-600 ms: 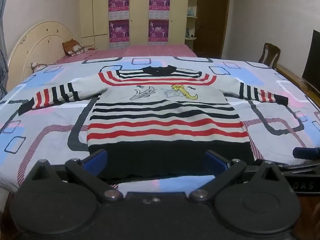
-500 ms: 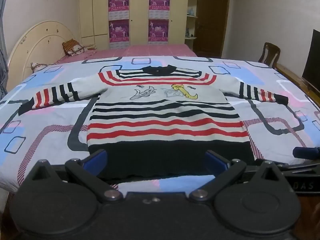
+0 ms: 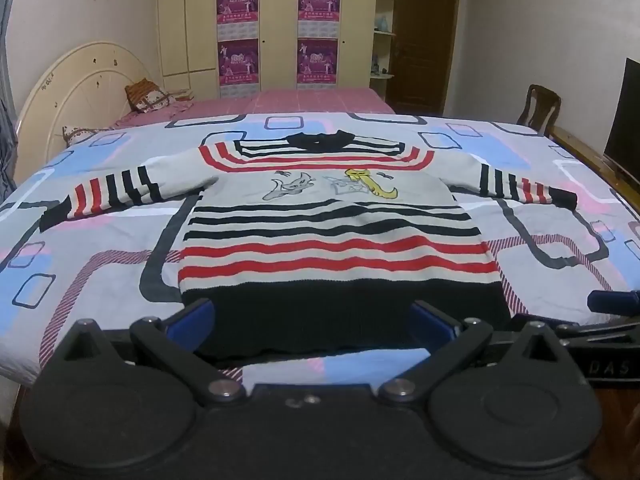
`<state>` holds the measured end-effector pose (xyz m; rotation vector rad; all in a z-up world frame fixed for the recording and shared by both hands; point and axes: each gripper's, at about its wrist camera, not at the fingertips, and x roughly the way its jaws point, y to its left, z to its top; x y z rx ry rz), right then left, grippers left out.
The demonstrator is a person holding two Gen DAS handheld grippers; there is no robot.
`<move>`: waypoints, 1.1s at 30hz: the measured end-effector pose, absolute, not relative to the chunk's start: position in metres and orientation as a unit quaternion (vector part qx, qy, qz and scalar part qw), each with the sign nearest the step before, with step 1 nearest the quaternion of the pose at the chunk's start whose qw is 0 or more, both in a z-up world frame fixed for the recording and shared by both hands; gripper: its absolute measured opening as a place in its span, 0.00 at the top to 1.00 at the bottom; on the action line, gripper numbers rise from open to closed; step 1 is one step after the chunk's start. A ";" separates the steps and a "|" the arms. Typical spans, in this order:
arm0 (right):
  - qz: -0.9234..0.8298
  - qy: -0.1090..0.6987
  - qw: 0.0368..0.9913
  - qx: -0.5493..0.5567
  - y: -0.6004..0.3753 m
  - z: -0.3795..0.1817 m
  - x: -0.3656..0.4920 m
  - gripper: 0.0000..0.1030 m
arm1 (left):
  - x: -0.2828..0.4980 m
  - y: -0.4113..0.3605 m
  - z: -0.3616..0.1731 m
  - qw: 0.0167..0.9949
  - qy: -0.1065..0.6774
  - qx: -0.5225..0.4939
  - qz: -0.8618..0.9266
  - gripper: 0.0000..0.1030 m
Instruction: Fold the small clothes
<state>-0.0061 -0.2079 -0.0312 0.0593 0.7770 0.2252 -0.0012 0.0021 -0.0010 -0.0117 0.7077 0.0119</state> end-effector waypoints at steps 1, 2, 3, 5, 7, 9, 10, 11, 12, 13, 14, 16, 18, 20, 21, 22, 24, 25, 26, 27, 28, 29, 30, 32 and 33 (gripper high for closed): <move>0.110 0.378 0.919 0.028 -0.208 -0.032 -0.005 0.00 | -0.001 0.002 -0.001 0.938 0.346 -0.006 0.006 0.00; 0.110 0.378 0.919 0.028 -0.208 -0.032 -0.004 0.00 | -0.001 0.002 -0.001 0.938 0.346 -0.006 0.007 0.00; 0.110 0.378 0.919 0.028 -0.208 -0.033 -0.003 0.00 | -0.001 0.002 -0.001 0.938 0.346 -0.006 0.006 0.00; 0.108 0.376 0.920 0.026 -0.205 -0.029 -0.007 0.00 | -0.001 0.000 0.000 0.938 0.346 -0.004 0.007 0.00; 0.109 0.376 0.920 0.027 -0.206 -0.029 -0.007 0.00 | -0.001 0.001 0.000 0.938 0.346 -0.005 0.006 0.00; 0.108 0.374 0.921 0.026 -0.206 -0.028 -0.007 0.00 | -0.001 0.001 0.000 0.939 0.345 -0.004 0.007 0.00; 0.108 0.375 0.920 0.026 -0.206 -0.028 -0.007 0.00 | -0.001 0.001 0.000 0.938 0.346 -0.004 0.006 0.00; 0.109 0.375 0.920 0.027 -0.206 -0.028 -0.006 0.00 | -0.001 0.001 0.000 0.938 0.346 -0.004 0.006 0.00; 0.108 0.374 0.921 0.026 -0.206 -0.028 -0.007 0.00 | -0.001 0.001 0.000 0.938 0.345 -0.004 0.007 0.00; 0.108 0.374 0.921 0.024 -0.205 -0.028 -0.007 0.00 | -0.001 0.001 0.000 0.939 0.345 -0.004 0.007 0.00; 0.108 0.374 0.921 0.024 -0.206 -0.028 -0.007 0.00 | -0.001 0.001 0.000 0.938 0.345 -0.004 0.006 0.00; 0.109 0.375 0.920 0.026 -0.205 -0.028 -0.007 0.00 | -0.002 0.001 0.000 0.939 0.345 -0.004 0.006 0.00; 0.108 0.374 0.921 0.025 -0.205 -0.028 -0.007 0.00 | -0.001 0.001 0.000 0.939 0.345 -0.004 0.007 0.00; 0.109 0.374 0.920 0.026 -0.206 -0.028 -0.007 0.00 | -0.001 0.002 0.000 0.939 0.345 -0.004 0.006 0.00; 0.109 0.374 0.920 0.026 -0.205 -0.028 -0.007 0.00 | -0.002 0.002 0.000 0.939 0.345 -0.004 0.007 0.00; 0.109 0.374 0.921 0.024 -0.204 -0.028 -0.007 0.00 | -0.001 0.001 0.000 0.939 0.345 -0.003 0.007 0.00; 0.109 0.375 0.920 0.027 -0.205 -0.028 -0.007 0.00 | -0.002 0.001 0.000 0.939 0.345 -0.003 0.006 0.00; 0.109 0.375 0.920 0.027 -0.205 -0.028 -0.006 0.00 | -0.001 0.002 0.000 0.939 0.345 -0.003 0.007 0.00; 0.109 0.375 0.920 0.027 -0.205 -0.028 -0.006 0.00 | -0.002 0.001 0.000 0.939 0.345 -0.004 0.006 0.00; 0.109 0.375 0.920 0.026 -0.205 -0.028 -0.006 0.00 | -0.001 0.001 0.000 0.939 0.345 -0.003 0.007 0.00; 0.109 0.375 0.920 0.027 -0.205 -0.028 -0.006 0.00 | -0.001 0.001 0.000 0.939 0.345 -0.003 0.007 0.00; 0.109 0.375 0.920 0.028 -0.206 -0.027 -0.006 0.00 | -0.002 0.001 0.000 0.939 0.345 -0.003 0.007 0.00; 0.109 0.374 0.920 0.026 -0.205 -0.028 -0.007 0.00 | -0.002 0.001 0.000 0.939 0.345 -0.003 0.007 0.00; 0.108 0.374 0.921 0.026 -0.205 -0.027 -0.006 0.00 | -0.002 0.001 0.000 0.939 0.345 -0.003 0.006 0.00; 0.108 0.374 0.921 0.026 -0.206 -0.027 -0.006 0.00 | -0.002 0.001 0.000 0.939 0.345 -0.003 0.006 0.00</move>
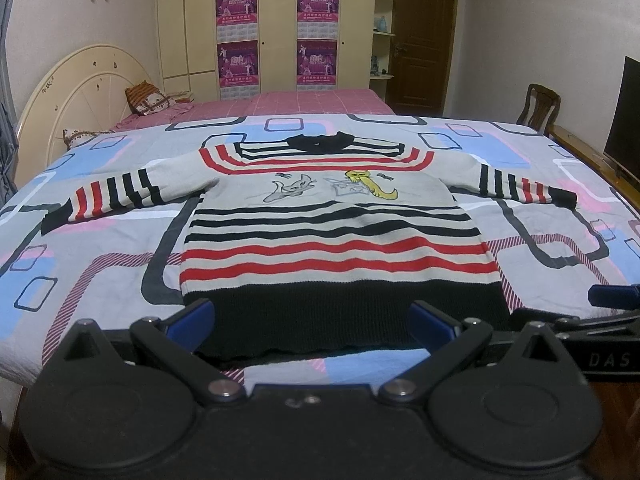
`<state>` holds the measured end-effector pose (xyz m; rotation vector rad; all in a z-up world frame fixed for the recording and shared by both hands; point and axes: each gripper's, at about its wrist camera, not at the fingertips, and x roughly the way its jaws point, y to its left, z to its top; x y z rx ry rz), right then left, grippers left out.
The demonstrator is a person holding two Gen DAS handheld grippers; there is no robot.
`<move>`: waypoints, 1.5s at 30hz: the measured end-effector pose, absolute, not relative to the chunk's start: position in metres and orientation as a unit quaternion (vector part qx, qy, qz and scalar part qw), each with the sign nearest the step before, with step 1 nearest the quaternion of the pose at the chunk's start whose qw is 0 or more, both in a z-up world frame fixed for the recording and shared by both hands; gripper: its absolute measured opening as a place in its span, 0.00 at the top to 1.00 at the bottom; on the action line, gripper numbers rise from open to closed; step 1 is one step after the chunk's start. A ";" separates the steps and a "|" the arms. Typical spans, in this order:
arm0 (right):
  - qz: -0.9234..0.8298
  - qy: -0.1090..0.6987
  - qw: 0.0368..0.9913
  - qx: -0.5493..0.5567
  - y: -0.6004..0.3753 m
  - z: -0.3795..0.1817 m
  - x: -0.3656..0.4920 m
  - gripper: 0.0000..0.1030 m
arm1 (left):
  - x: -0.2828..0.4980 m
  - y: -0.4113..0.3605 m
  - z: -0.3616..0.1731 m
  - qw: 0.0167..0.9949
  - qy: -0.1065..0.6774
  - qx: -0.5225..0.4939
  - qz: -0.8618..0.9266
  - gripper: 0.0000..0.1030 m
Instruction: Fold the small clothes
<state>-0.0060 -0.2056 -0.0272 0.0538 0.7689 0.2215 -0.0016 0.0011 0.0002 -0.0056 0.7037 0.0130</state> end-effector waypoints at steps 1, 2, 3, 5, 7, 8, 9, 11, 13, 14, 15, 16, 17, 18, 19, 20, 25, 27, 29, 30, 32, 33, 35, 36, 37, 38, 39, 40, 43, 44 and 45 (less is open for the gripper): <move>0.108 0.374 0.921 0.027 -0.207 -0.027 -0.006 0.00 | -0.002 0.004 0.002 0.939 0.345 -0.003 0.006 0.00; 0.107 0.373 0.921 0.027 -0.207 -0.027 -0.005 0.00 | -0.002 0.004 0.002 0.939 0.345 -0.003 0.006 0.00; 0.107 0.373 0.921 0.027 -0.207 -0.027 -0.005 0.00 | -0.002 0.004 0.002 0.939 0.345 -0.003 0.006 0.00; 0.107 0.373 0.921 0.028 -0.208 -0.027 -0.005 0.00 | -0.002 0.004 0.002 0.939 0.345 -0.002 0.007 0.00; 0.107 0.373 0.921 0.027 -0.208 -0.027 -0.004 0.00 | -0.002 0.004 0.002 0.939 0.345 -0.003 0.007 0.00; 0.107 0.374 0.921 0.027 -0.208 -0.027 -0.005 0.00 | -0.002 0.004 0.002 0.939 0.345 -0.003 0.007 0.00; 0.108 0.373 0.921 0.028 -0.208 -0.027 -0.005 0.00 | -0.002 0.004 0.002 0.939 0.344 -0.002 0.007 0.00; 0.107 0.373 0.921 0.027 -0.208 -0.027 -0.005 0.00 | -0.002 0.006 0.003 0.939 0.345 -0.003 0.008 0.00; 0.107 0.373 0.921 0.028 -0.208 -0.027 -0.005 0.00 | -0.004 0.004 0.007 0.939 0.344 -0.002 0.009 0.00; 0.107 0.373 0.921 0.028 -0.208 -0.027 -0.005 0.00 | -0.005 0.005 0.007 0.939 0.345 -0.003 0.009 0.00; 0.107 0.373 0.921 0.027 -0.208 -0.028 -0.005 0.00 | -0.004 0.004 0.007 0.939 0.345 -0.002 0.009 0.00; 0.107 0.374 0.921 0.027 -0.208 -0.028 -0.005 0.00 | -0.005 0.004 0.007 0.939 0.344 -0.002 0.009 0.00; 0.107 0.374 0.921 0.028 -0.208 -0.028 -0.005 0.00 | -0.005 0.004 0.007 0.939 0.345 -0.002 0.009 0.00; 0.107 0.374 0.921 0.028 -0.208 -0.027 -0.005 0.00 | -0.005 0.005 0.008 0.938 0.345 -0.002 0.009 0.00; 0.107 0.374 0.921 0.028 -0.208 -0.027 -0.005 0.00 | -0.005 0.004 0.007 0.938 0.345 -0.002 0.009 0.00; 0.108 0.375 0.920 0.028 -0.208 -0.027 -0.005 0.00 | -0.005 0.004 0.006 0.939 0.345 -0.001 0.009 0.00; 0.110 0.377 0.920 0.025 -0.207 -0.030 -0.003 0.00 | -0.004 0.007 0.004 0.938 0.347 -0.004 0.010 0.00; 0.110 0.377 0.920 0.024 -0.206 -0.030 -0.003 0.00 | -0.004 0.007 0.002 0.938 0.348 -0.004 0.010 0.00; 0.110 0.377 0.919 0.025 -0.206 -0.031 -0.003 0.00 | -0.003 0.007 0.001 0.938 0.347 -0.004 0.011 0.00; 0.109 0.377 0.919 0.025 -0.206 -0.031 -0.003 0.00 | -0.003 0.007 0.001 0.938 0.347 -0.004 0.010 0.00; 0.109 0.379 0.919 0.025 -0.205 -0.031 -0.002 0.00 | -0.003 0.007 0.001 0.937 0.348 -0.005 0.010 0.00; 0.110 0.379 0.919 0.025 -0.205 -0.032 -0.002 0.00 | -0.002 0.006 0.001 0.937 0.348 -0.004 0.010 0.00; 0.110 0.379 0.918 0.025 -0.205 -0.032 -0.001 0.00 | -0.002 0.006 0.000 0.937 0.349 -0.003 0.011 0.00; 0.110 0.380 0.918 0.025 -0.205 -0.032 -0.001 0.00 | -0.001 0.006 -0.001 0.937 0.349 -0.003 0.011 0.00; 0.110 0.379 0.918 0.025 -0.205 -0.032 -0.001 0.00 | -0.001 0.007 -0.001 0.937 0.349 -0.004 0.010 0.00; 0.109 0.379 0.918 0.025 -0.205 -0.032 -0.001 0.00 | -0.001 0.007 -0.002 0.937 0.349 -0.004 0.010 0.00; 0.109 0.380 0.918 0.025 -0.205 -0.033 -0.001 0.00 | -0.001 0.006 -0.001 0.937 0.349 -0.003 0.011 0.00; 0.109 0.380 0.918 0.026 -0.205 -0.033 -0.001 0.00 | 0.000 0.006 -0.002 0.937 0.350 -0.003 0.011 0.00; 0.109 0.381 0.918 0.026 -0.205 -0.034 0.001 0.00 | 0.003 0.007 -0.004 0.936 0.352 -0.004 0.011 0.00; 0.109 0.381 0.918 0.026 -0.204 -0.034 0.001 0.00 | 0.003 0.007 -0.004 0.936 0.353 -0.004 0.011 0.00; 0.109 0.381 0.918 0.026 -0.205 -0.034 0.001 0.00 | 0.004 0.007 -0.004 0.935 0.354 -0.003 0.011 0.00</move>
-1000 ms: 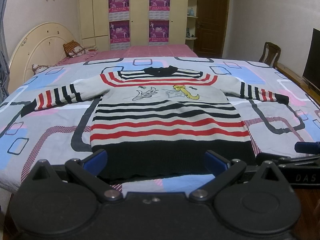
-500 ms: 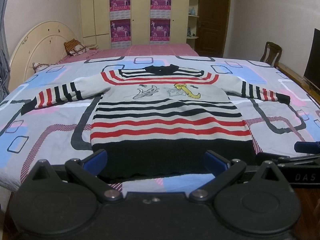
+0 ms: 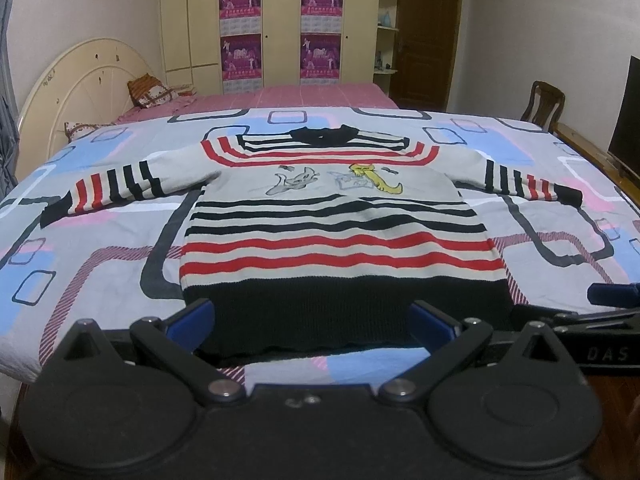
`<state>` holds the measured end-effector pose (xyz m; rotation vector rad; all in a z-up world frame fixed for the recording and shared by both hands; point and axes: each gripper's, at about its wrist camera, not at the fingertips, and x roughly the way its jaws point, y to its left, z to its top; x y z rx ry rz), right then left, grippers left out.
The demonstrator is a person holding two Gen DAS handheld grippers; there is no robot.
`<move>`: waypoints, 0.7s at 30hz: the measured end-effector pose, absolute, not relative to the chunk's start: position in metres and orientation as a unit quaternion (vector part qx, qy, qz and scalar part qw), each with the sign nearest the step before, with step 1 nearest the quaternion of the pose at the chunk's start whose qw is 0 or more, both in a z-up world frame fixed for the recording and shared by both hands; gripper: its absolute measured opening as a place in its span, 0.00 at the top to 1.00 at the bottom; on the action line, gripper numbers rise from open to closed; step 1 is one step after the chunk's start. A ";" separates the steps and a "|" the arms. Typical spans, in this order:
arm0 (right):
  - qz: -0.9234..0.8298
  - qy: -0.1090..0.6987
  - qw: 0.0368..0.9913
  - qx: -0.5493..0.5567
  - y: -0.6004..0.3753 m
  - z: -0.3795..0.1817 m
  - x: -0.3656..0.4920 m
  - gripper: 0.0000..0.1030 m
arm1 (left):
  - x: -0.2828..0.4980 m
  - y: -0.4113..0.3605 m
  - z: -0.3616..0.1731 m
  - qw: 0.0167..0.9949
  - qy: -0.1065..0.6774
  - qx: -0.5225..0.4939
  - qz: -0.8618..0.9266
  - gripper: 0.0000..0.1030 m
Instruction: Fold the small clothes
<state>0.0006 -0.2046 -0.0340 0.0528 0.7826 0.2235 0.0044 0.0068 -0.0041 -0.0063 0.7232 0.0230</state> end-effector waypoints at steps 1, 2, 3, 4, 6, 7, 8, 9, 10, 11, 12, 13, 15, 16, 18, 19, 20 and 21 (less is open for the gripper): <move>0.108 0.380 0.918 0.026 -0.205 -0.034 0.002 0.00 | 0.006 0.007 -0.004 0.935 0.355 -0.003 0.012 0.00; 0.107 0.379 0.919 0.027 -0.205 -0.035 0.003 0.00 | 0.008 0.008 -0.004 0.935 0.355 -0.002 0.012 0.00; 0.107 0.380 0.918 0.028 -0.205 -0.035 0.006 0.00 | 0.010 0.009 -0.004 0.935 0.355 -0.002 0.013 0.00; 0.105 0.379 0.919 0.029 -0.205 -0.035 0.009 0.00 | 0.011 0.010 -0.004 0.935 0.355 -0.001 0.014 0.00; 0.102 0.378 0.920 0.031 -0.206 -0.035 0.014 0.00 | 0.015 0.012 -0.003 0.935 0.355 -0.001 0.015 0.00; 0.101 0.377 0.920 0.032 -0.206 -0.034 0.018 0.00 | 0.018 0.013 -0.002 0.935 0.355 0.000 0.015 0.00; 0.100 0.377 0.920 0.032 -0.206 -0.034 0.021 0.00 | 0.022 0.014 -0.002 0.935 0.354 0.002 0.015 0.00; 0.099 0.377 0.921 0.032 -0.207 -0.033 0.025 0.00 | 0.025 0.015 -0.002 0.935 0.355 0.003 0.015 0.00; 0.097 0.376 0.921 0.033 -0.206 -0.032 0.028 0.00 | 0.029 0.016 -0.001 0.935 0.355 0.003 0.015 0.00; 0.096 0.376 0.921 0.033 -0.206 -0.032 0.033 0.00 | 0.033 0.017 -0.001 0.935 0.355 0.003 0.015 0.00; 0.096 0.375 0.921 0.034 -0.205 -0.032 0.038 0.00 | 0.038 0.018 -0.001 0.935 0.354 0.003 0.015 0.00; 0.094 0.375 0.922 0.034 -0.204 -0.032 0.043 0.00 | 0.042 0.020 -0.001 0.935 0.355 0.003 0.015 0.00; 0.092 0.375 0.922 0.034 -0.203 -0.032 0.054 0.00 | 0.051 0.022 -0.001 0.935 0.355 0.003 0.014 0.00; 0.092 0.374 0.922 0.034 -0.203 -0.032 0.059 0.00 | 0.058 0.023 -0.001 0.935 0.355 0.004 0.013 0.00; 0.088 0.374 0.923 0.035 -0.201 -0.032 0.070 0.00 | 0.068 0.025 -0.002 0.935 0.355 0.005 0.011 0.00; 0.086 0.373 0.923 0.036 -0.200 -0.032 0.076 0.00 | 0.076 0.026 -0.002 0.935 0.355 0.005 0.009 0.00; 0.084 0.373 0.923 0.037 -0.200 -0.033 0.082 0.00 | 0.081 0.027 -0.002 0.935 0.356 0.005 0.008 0.00; 0.080 0.373 0.924 0.038 -0.200 -0.033 0.090 0.00 | 0.090 0.028 -0.003 0.934 0.356 0.005 0.006 0.00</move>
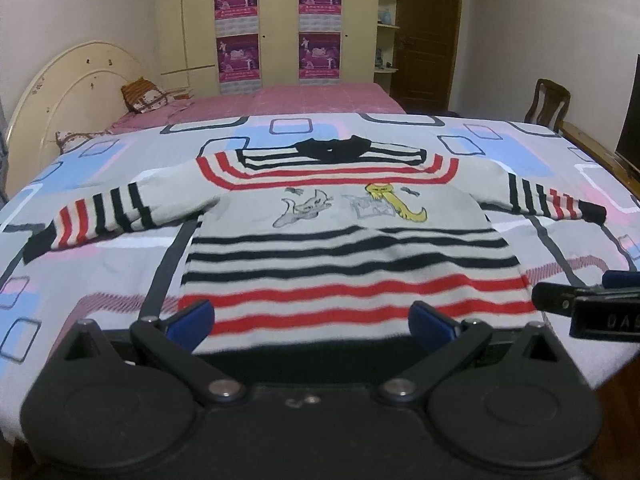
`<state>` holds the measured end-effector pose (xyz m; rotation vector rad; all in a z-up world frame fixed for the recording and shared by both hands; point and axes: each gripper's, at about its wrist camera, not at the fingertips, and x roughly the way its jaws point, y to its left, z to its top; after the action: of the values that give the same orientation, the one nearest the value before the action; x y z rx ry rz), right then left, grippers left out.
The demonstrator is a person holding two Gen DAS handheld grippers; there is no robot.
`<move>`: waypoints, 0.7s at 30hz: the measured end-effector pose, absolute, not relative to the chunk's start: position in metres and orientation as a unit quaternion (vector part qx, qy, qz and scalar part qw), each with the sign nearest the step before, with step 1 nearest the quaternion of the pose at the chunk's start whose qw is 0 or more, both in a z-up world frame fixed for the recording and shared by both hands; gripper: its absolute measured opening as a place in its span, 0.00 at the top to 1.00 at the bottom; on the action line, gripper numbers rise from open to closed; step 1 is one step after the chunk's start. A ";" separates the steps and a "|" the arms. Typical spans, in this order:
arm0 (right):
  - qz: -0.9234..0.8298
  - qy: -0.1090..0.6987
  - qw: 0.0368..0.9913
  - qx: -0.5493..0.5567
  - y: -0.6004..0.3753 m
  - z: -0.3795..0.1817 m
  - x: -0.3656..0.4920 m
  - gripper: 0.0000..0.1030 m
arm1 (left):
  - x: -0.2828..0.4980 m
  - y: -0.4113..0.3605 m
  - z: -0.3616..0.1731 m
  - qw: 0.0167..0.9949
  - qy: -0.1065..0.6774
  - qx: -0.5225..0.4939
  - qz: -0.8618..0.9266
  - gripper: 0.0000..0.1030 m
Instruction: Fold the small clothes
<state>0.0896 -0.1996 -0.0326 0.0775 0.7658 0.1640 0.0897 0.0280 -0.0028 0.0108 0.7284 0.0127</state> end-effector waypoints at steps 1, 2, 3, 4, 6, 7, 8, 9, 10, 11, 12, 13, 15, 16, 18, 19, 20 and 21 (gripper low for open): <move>0.076 0.373 0.924 0.039 -0.200 -0.032 0.095 0.00 | 0.095 0.028 -0.003 0.934 0.356 0.005 0.004 0.00; 0.071 0.372 0.924 0.042 -0.202 -0.032 0.103 0.00 | 0.102 0.029 -0.003 0.934 0.357 0.006 0.000 0.00; 0.065 0.371 0.925 0.045 -0.204 -0.032 0.110 0.00 | 0.109 0.029 -0.003 0.934 0.358 0.006 -0.004 0.00; 0.059 0.370 0.926 0.048 -0.206 -0.032 0.115 0.00 | 0.118 0.030 -0.003 0.932 0.361 0.004 -0.008 0.00; 0.043 0.369 0.927 0.054 -0.213 -0.030 0.126 0.00 | 0.133 0.031 -0.003 0.930 0.366 -0.006 -0.025 0.00; 0.034 0.367 0.928 0.057 -0.217 -0.029 0.131 0.00 | 0.138 0.032 -0.004 0.931 0.365 -0.009 -0.031 0.00; 0.023 0.365 0.929 0.059 -0.222 -0.029 0.137 0.00 | 0.146 0.031 -0.004 0.931 0.364 -0.009 -0.038 0.00; 0.015 0.363 0.930 0.062 -0.226 -0.027 0.139 0.00 | 0.152 0.030 -0.004 0.931 0.362 -0.007 -0.044 0.00; 0.004 0.361 0.930 0.069 -0.234 -0.027 0.144 0.00 | 0.157 0.028 -0.005 0.933 0.357 -0.007 -0.050 0.00; -0.003 0.361 0.929 0.077 -0.242 -0.027 0.148 0.00 | 0.161 0.026 -0.005 0.934 0.353 -0.009 -0.055 0.00; -0.013 0.361 0.928 0.087 -0.251 -0.027 0.151 0.00 | 0.166 0.024 -0.006 0.935 0.349 -0.012 -0.061 0.00; -0.021 0.362 0.926 0.102 -0.262 -0.026 0.154 0.00 | 0.171 0.021 -0.006 0.937 0.343 -0.013 -0.065 0.00; -0.031 0.364 0.918 0.152 -0.290 -0.030 0.160 0.00 | 0.182 0.012 -0.007 0.939 0.337 -0.002 -0.070 0.00; -0.038 0.364 0.915 0.168 -0.301 -0.031 0.164 0.00 | 0.191 0.006 -0.010 0.937 0.342 0.006 -0.070 0.00; -0.061 0.362 0.911 0.187 -0.327 -0.034 0.171 0.00 | 0.207 -0.005 -0.016 0.929 0.362 0.013 -0.073 0.00; -0.073 0.358 0.910 0.195 -0.340 -0.036 0.175 0.00 | 0.214 -0.009 -0.020 0.927 0.367 0.014 -0.073 0.00; -0.083 0.357 0.908 0.204 -0.352 -0.038 0.180 0.00 | 0.219 -0.013 -0.022 0.926 0.370 0.013 -0.076 0.00; -0.089 0.354 0.906 0.214 -0.365 -0.040 0.184 0.00 | 0.224 -0.016 -0.025 0.924 0.374 0.009 -0.083 0.00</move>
<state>0.1842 -0.3651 -0.0399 0.4417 0.7318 -0.1837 0.2236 -0.0162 -0.0248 0.0192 0.7668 -0.1695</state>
